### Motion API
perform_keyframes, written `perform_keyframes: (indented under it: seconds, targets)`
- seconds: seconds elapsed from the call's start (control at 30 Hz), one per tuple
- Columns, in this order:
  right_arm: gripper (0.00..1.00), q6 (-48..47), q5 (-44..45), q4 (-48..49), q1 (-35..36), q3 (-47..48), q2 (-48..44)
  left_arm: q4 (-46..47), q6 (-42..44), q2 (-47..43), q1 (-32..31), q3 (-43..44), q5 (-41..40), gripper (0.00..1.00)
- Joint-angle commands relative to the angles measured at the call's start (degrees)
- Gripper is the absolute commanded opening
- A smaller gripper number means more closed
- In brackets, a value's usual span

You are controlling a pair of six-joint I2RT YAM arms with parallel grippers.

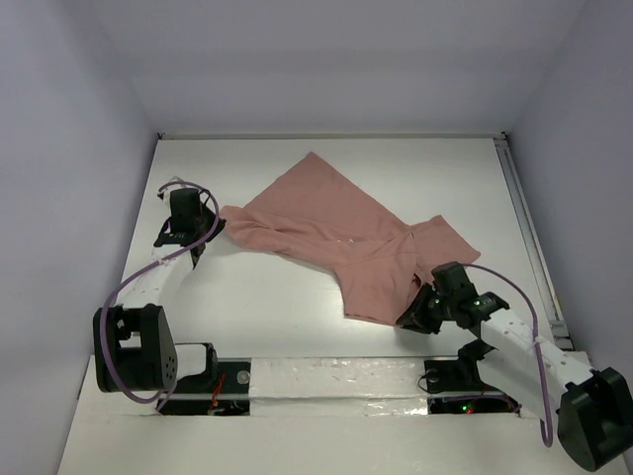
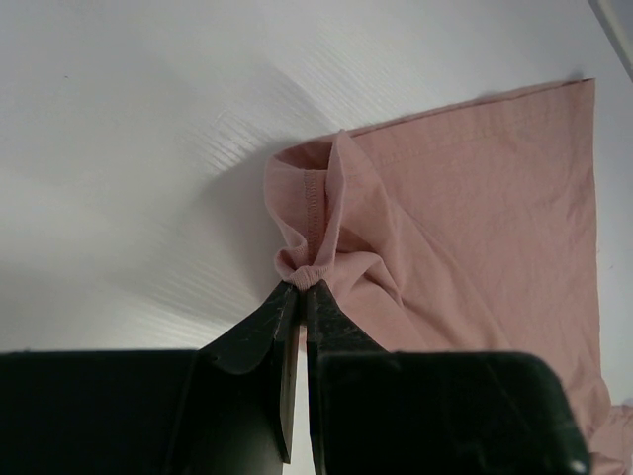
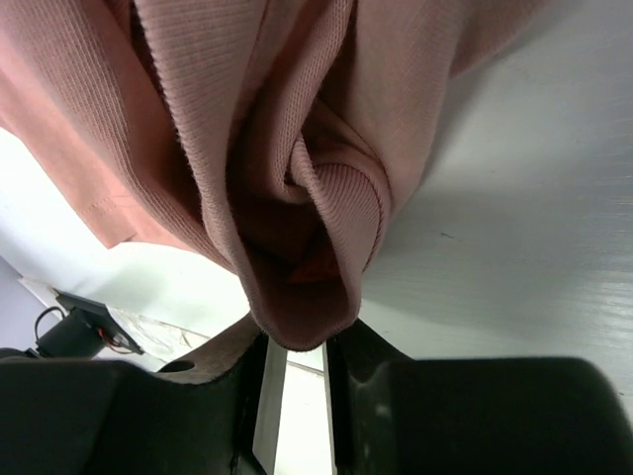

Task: Fold and stack the t-shirts
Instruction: Flatten the tshirt out

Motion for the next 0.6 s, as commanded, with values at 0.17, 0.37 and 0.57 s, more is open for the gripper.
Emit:
perform_keyframes:
  seconds: [0.17, 0.37, 0.57]
  targets:
    - [0.12, 1.8, 3.5, 1.5, 0.7, 0.2, -1.1, 2.4, -0.2, -1.5, -0.2, -1.3, -0.1, 0.00]
    - [0.00, -1.3, 4.2, -5.5, 0.7, 9.6, -2.4, 1.0, 0.0, -2.5, -0.2, 0.3, 0.2, 0.00]
    - [0.00, -11.3, 16.3, -21.5, 0.7, 43.0, 0.5, -6.0, 1.4, -6.8, -3.3, 13.5, -2.1, 0.00]
